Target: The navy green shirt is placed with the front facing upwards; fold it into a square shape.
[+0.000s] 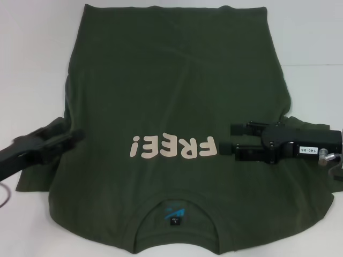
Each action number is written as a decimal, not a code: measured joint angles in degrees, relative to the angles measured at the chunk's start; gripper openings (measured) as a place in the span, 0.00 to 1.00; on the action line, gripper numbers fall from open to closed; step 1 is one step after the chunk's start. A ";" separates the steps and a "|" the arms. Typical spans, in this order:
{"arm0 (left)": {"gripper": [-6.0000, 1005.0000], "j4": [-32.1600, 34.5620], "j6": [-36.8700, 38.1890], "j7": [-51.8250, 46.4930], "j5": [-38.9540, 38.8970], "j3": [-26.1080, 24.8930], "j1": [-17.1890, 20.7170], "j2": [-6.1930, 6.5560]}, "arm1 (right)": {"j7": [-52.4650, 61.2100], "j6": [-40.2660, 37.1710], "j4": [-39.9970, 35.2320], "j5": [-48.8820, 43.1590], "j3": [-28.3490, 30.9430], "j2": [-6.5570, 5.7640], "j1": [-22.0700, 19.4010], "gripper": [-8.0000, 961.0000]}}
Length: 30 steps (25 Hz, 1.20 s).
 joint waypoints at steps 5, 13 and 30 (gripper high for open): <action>0.79 -0.06 -4.36 -2.43 2.99 -5.55 1.14 0.13 | -0.04 0.34 0.43 0.33 -0.02 0.00 0.09 0.92; 0.79 -0.70 -12.86 -4.57 3.41 -6.31 2.93 -0.34 | -0.28 0.51 0.98 0.34 -0.14 0.00 0.44 0.92; 0.79 -0.83 -16.30 -8.40 11.44 -5.18 0.96 -0.02 | -0.05 0.02 0.83 0.32 -0.05 0.00 -0.09 0.92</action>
